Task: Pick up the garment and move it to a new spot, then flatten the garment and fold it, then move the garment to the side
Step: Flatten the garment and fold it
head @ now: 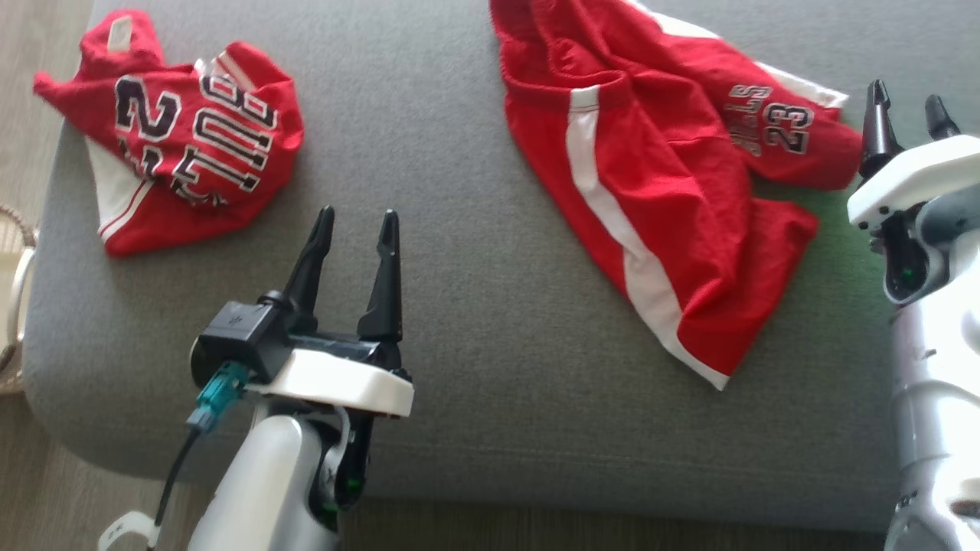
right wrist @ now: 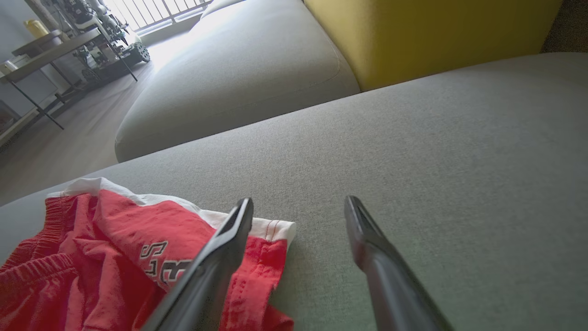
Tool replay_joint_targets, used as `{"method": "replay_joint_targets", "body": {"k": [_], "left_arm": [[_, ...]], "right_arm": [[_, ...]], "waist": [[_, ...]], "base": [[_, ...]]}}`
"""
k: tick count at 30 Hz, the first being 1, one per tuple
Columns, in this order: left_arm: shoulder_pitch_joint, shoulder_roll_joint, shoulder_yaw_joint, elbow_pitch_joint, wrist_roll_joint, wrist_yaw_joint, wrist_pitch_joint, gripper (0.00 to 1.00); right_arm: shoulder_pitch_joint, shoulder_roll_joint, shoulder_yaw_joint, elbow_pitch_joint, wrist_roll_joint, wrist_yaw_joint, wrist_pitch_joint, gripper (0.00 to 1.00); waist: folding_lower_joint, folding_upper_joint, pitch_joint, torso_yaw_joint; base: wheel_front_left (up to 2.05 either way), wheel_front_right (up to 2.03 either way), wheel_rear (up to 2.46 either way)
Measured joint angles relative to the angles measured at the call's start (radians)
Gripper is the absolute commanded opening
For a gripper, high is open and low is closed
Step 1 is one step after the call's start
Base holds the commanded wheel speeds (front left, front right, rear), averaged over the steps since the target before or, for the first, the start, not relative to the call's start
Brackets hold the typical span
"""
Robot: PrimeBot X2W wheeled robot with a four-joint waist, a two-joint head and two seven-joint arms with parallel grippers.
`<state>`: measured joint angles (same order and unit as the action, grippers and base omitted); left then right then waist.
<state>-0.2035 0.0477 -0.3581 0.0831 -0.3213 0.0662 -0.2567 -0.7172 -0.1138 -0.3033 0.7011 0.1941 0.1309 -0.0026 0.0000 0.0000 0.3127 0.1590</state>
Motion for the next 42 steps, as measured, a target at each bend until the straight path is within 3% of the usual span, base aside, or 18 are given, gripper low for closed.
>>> {"method": "replay_joint_targets", "body": {"k": [15,16,17,21,32,42], "left_arm": [[-0.04,-0.002,-0.051,-0.007,-0.017,0.017,0.0,1.0],[-0.046,-0.002,-0.051,-0.007,-0.017,0.021,0.0,1.0],[-0.053,-0.002,-0.052,-0.007,-0.017,0.022,0.0,1.0],[-0.061,-0.003,-0.056,-0.007,-0.027,0.022,0.0,1.0],[-0.068,-0.005,-0.083,-0.009,-0.044,0.023,0.0,1.0],[-0.092,-0.006,-0.116,-0.023,-0.069,0.032,0.0,1.0]], "right_arm": [[-0.137,-0.082,0.114,0.248,-0.026,0.0,0.002,1.0],[-0.147,-0.086,0.126,0.253,-0.025,0.0,0.0,0.38],[-0.157,-0.088,0.142,0.258,-0.02,0.0,-0.006,0.0],[-0.174,-0.1,0.168,0.269,-0.008,0.0,-0.04,0.0],[-0.339,-0.232,0.206,0.275,-0.004,0.0,-0.127,0.0],[-0.589,-0.332,0.168,0.318,-0.144,0.0,-0.201,0.0]], "waist": [[0.0,0.0,0.08,0.049],[0.0,0.0,0.083,0.052],[0.0,0.0,0.085,0.054],[0.0,0.0,0.089,0.062],[0.0,0.0,0.109,0.1],[0.0001,0.0,0.161,0.152]], "base": [[0.0,0.0,0.0],[0.0,0.0,0.0],[0.0,0.0,0.0],[0.0,0.0,0.0],[0.0,0.0,0.0],[0.0,0.0,0.0]]}}
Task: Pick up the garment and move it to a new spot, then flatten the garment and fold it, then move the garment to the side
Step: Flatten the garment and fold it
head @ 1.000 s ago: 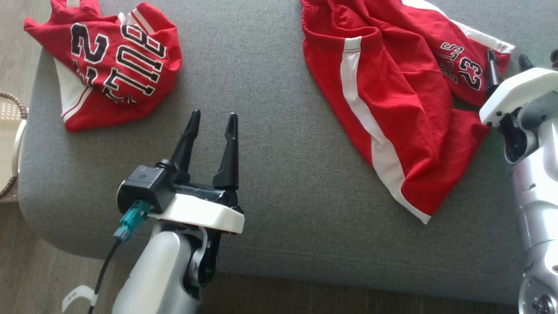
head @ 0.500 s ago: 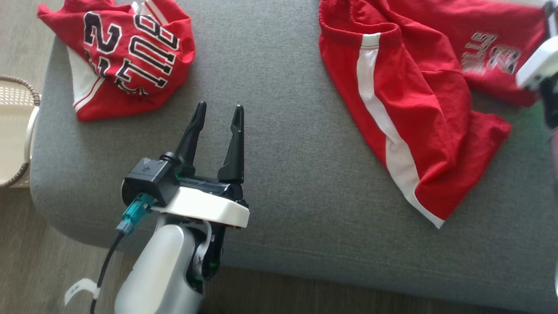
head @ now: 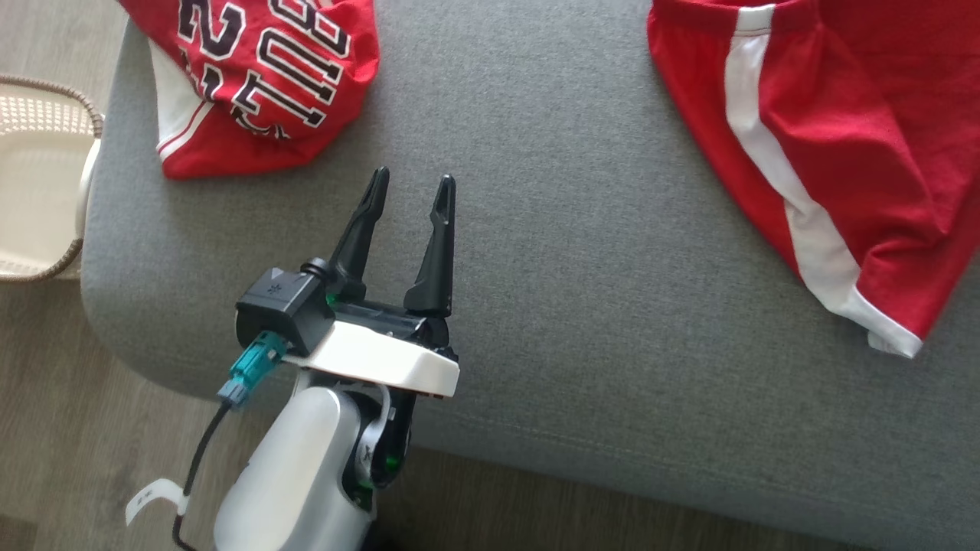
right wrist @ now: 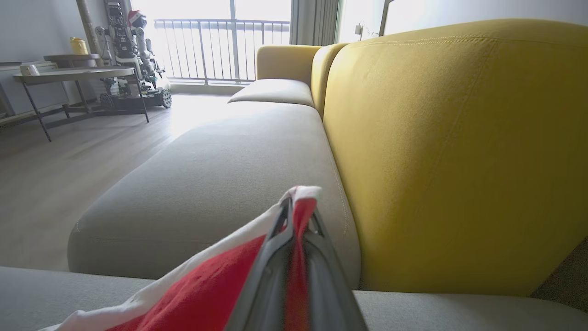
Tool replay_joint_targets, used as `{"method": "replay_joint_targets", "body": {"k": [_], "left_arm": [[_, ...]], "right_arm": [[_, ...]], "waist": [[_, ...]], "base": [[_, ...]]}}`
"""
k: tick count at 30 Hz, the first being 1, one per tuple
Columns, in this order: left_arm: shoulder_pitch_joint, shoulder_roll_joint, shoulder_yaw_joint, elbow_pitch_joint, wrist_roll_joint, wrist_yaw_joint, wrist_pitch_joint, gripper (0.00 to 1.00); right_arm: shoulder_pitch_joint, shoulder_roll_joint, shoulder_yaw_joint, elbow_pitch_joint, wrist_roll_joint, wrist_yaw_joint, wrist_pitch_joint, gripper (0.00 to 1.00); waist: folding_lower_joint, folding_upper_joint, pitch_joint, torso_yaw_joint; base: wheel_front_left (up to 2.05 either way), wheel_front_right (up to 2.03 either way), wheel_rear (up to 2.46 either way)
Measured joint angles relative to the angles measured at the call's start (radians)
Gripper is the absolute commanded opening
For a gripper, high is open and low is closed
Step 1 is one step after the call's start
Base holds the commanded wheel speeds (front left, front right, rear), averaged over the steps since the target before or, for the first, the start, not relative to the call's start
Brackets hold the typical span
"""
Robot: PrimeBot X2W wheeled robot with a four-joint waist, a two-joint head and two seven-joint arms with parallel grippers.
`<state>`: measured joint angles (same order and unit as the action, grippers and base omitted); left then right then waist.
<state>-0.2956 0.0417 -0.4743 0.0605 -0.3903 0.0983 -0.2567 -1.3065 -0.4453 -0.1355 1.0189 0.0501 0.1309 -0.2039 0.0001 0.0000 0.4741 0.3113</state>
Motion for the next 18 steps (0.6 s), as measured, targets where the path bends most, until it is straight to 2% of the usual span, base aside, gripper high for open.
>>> {"method": "replay_joint_targets", "body": {"k": [3,4,5,10,13,14,18], "left_arm": [[0.0,0.0,-0.002,-0.002,0.0,0.007,0.0,1.0],[0.0,0.0,-0.002,-0.002,0.0,0.008,0.0,1.0],[0.0,0.0,-0.002,-0.002,0.0,0.008,0.0,1.0],[-0.002,0.0,-0.001,-0.001,0.0,0.013,0.0,1.0],[-0.002,0.0,0.007,0.002,0.005,0.013,0.0,1.0],[-0.002,0.0,0.007,0.002,0.005,0.013,0.0,1.0],[-0.002,0.0,0.039,0.012,0.031,0.006,0.0,1.0]], "right_arm": [[-0.021,-0.007,-0.022,0.053,-0.064,0.0,0.002,0.0],[-0.021,-0.007,-0.023,0.072,-0.09,0.0,0.003,0.64],[-0.021,-0.006,-0.031,0.089,-0.117,0.0,0.003,1.0],[-0.011,0.019,-0.095,0.147,-0.173,0.0,-0.002,1.0],[0.012,0.086,-0.101,0.152,-0.176,0.0,-0.026,1.0],[0.012,0.086,-0.101,0.152,-0.176,0.0,-0.026,1.0],[0.087,0.188,-0.085,0.146,-0.128,0.0,-0.044,1.0]], "waist": [[0.0,0.0,0.011,0.011],[0.0,0.0,0.014,0.013],[0.0,0.0,0.017,0.014],[0.0,0.0,0.006,-0.006],[0.0,0.0,-0.015,-0.032],[0.0,0.0,-0.015,-0.032],[0.0,0.0,-0.052,-0.085]], "base": [[0.0,0.0,0.0],[0.0,0.0,0.0],[0.0,0.0,0.0],[0.0,0.0,0.0],[0.0,0.0,0.0],[0.0,0.0,0.0],[0.0,0.0,0.0]]}}
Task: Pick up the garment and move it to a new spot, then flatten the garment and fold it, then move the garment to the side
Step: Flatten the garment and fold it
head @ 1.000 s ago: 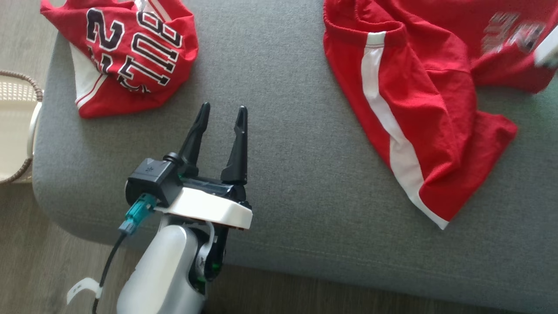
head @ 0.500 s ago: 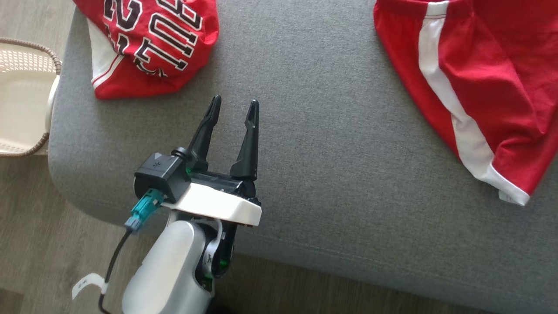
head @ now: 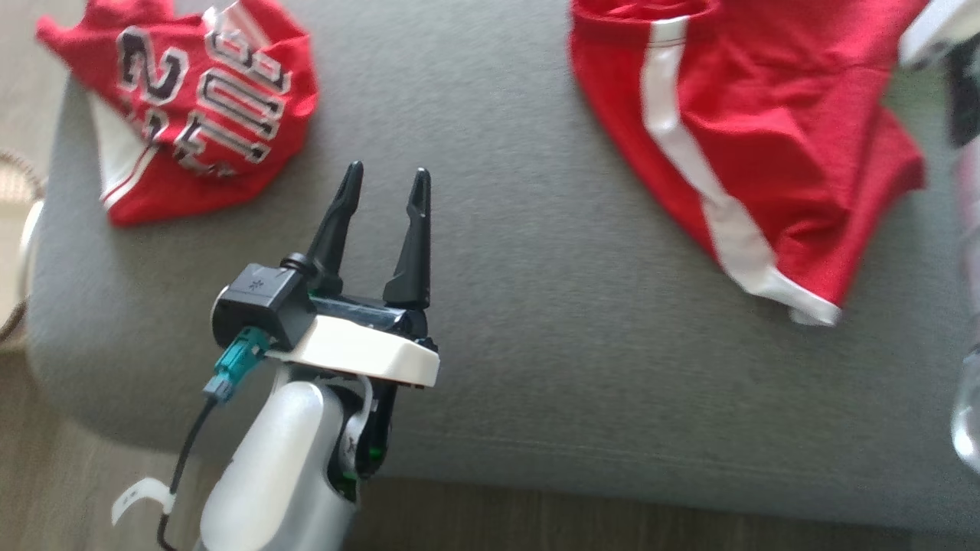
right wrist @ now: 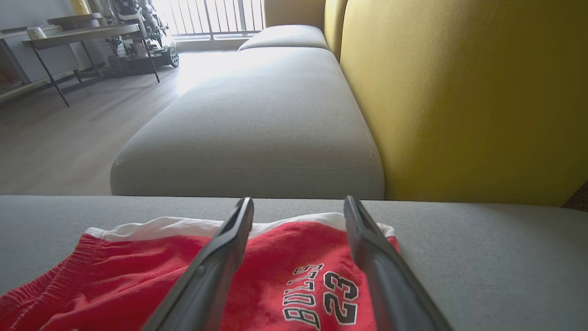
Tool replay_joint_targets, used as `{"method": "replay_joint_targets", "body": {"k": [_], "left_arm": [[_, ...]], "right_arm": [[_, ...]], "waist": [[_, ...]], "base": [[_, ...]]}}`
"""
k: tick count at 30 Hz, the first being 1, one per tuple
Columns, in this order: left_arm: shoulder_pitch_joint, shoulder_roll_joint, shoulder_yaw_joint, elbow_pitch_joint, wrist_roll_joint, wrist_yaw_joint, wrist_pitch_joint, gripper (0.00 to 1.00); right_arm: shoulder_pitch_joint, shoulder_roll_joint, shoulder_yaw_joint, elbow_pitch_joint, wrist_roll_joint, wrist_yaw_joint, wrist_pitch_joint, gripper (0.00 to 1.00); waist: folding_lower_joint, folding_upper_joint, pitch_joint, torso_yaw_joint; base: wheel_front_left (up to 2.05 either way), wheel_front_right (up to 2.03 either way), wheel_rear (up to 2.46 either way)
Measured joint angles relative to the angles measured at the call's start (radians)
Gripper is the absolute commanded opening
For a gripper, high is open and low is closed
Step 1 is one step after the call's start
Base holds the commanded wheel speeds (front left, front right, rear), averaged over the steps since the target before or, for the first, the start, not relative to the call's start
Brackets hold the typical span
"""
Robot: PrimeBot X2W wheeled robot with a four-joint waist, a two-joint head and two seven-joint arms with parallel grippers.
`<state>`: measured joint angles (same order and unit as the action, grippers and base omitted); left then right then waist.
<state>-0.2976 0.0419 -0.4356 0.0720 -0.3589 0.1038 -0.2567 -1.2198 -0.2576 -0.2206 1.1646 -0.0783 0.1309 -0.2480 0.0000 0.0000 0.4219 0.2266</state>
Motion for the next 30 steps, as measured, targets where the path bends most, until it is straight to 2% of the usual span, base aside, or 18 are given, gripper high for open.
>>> {"method": "replay_joint_targets", "body": {"k": [2,4,8,12,20,25,30], "left_arm": [[0.0,0.0,0.012,0.005,0.012,-0.008,0.0,1.0],[0.001,0.0,0.041,0.02,0.021,-0.025,0.0,1.0],[0.0,0.0,0.087,0.046,0.027,-0.051,0.0,1.0],[-0.002,0.0,0.134,0.072,0.054,-0.07,0.0,1.0],[-0.008,-0.001,0.223,0.112,0.077,-0.086,0.0,1.0],[0.006,-0.001,0.254,0.114,0.069,-0.081,0.0,1.0],[0.073,-0.001,0.25,0.107,0.04,-0.072,0.0,1.0]], "right_arm": [[0.048,0.038,0.023,-0.028,0.042,0.0,0.0,1.0],[0.137,0.098,0.075,-0.146,0.136,0.0,-0.001,1.0],[0.309,0.153,0.198,-0.38,0.282,0.0,-0.005,1.0],[0.535,0.163,0.281,-0.573,0.371,0.0,-0.007,1.0],[0.856,0.19,0.322,-0.855,0.496,0.0,-0.007,1.0],[0.981,0.195,0.362,-0.968,0.538,0.0,-0.007,1.0],[1.034,0.195,0.357,-0.996,0.544,0.0,-0.007,1.0]], "waist": [[0.0,0.0,-0.02,-0.032],[0.0,0.0,-0.05,-0.089],[0.0,0.0,-0.087,-0.175],[0.0,0.0,-0.122,-0.264],[0.0,0.0,-0.182,-0.424],[-0.0001,0.0,-0.226,-0.47],[-0.0001,0.0,-0.265,-0.462]], "base": [[0.0,0.0,0.0],[0.0,0.0,0.0],[0.0,0.0,0.0],[0.0,0.0,0.0],[0.0,0.0,0.0],[0.0,0.0,0.0],[0.0,0.0,0.0]]}}
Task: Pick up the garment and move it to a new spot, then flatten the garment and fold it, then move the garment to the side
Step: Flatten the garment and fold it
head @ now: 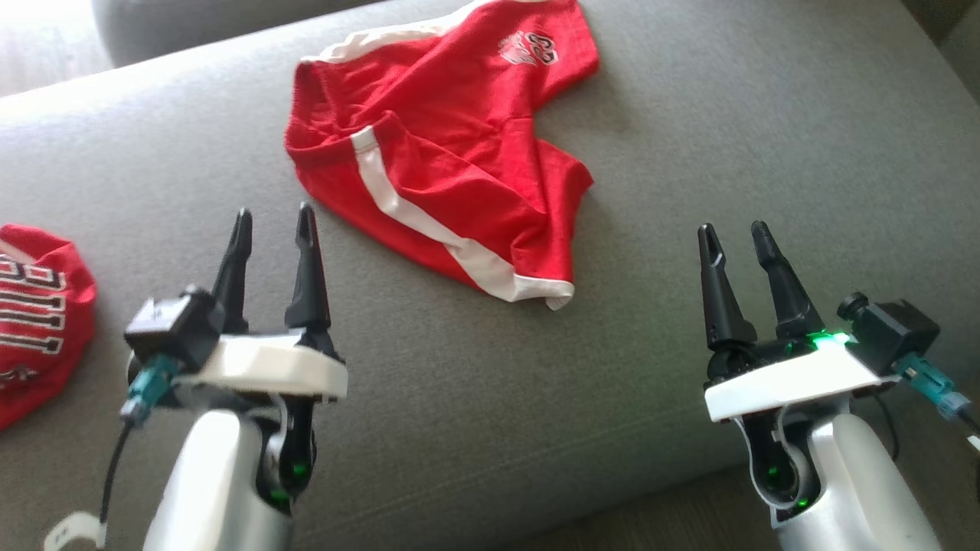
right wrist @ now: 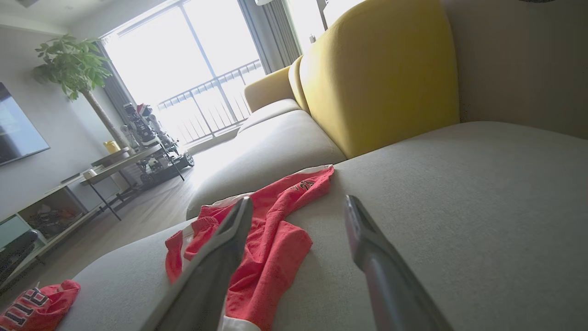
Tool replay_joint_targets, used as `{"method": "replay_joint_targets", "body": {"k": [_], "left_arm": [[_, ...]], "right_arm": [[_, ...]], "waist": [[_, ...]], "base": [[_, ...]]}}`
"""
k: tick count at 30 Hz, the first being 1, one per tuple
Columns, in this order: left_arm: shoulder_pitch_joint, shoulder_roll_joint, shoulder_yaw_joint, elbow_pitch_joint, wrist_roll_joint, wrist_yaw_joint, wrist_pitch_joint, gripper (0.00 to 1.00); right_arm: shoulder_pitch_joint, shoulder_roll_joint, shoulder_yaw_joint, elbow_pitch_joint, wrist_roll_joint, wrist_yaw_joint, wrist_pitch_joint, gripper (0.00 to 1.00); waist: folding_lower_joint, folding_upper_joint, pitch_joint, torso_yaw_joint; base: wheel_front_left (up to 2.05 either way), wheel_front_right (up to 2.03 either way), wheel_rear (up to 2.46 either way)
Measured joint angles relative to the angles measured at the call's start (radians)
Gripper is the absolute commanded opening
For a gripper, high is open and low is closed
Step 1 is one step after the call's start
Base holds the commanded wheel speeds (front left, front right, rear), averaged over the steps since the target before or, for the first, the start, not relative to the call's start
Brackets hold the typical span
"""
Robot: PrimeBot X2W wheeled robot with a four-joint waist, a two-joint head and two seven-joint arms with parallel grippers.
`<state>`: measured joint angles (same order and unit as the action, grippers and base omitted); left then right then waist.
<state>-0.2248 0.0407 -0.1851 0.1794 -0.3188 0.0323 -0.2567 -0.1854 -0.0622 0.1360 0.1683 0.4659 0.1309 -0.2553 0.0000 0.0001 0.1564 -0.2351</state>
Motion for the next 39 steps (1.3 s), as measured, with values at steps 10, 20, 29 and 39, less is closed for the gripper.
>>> {"method": "replay_joint_targets", "body": {"k": [10,20,29,39], "left_arm": [[0.127,0.002,-0.035,-0.031,-0.026,0.038,0.0,1.0],[0.011,0.01,-0.05,0.045,0.071,-0.017,0.0,1.0],[-0.214,0.091,-0.091,0.277,0.152,-0.045,0.099,1.0],[-0.478,0.151,-0.132,0.48,0.238,-0.071,0.189,1.0]], "right_arm": [[0.056,0.001,-0.015,-0.005,-0.026,0.0,0.0,1.0],[0.053,0.002,-0.006,-0.045,-0.027,0.0,0.0,1.0],[0.053,0.003,-0.008,-0.072,0.006,0.0,0.0,1.0],[0.026,0.006,-0.004,-0.079,0.038,0.0,0.0,1.0]], "waist": [[0.0,0.0,-0.063,0.079],[0.0,0.0,-0.019,0.036],[0.0,0.0,0.062,-0.058],[0.0,0.0,0.165,-0.144]], "base": [[0.0,0.0,0.0],[0.0,0.0,0.0],[0.0,0.0,0.0],[0.0,0.0,0.0]]}}
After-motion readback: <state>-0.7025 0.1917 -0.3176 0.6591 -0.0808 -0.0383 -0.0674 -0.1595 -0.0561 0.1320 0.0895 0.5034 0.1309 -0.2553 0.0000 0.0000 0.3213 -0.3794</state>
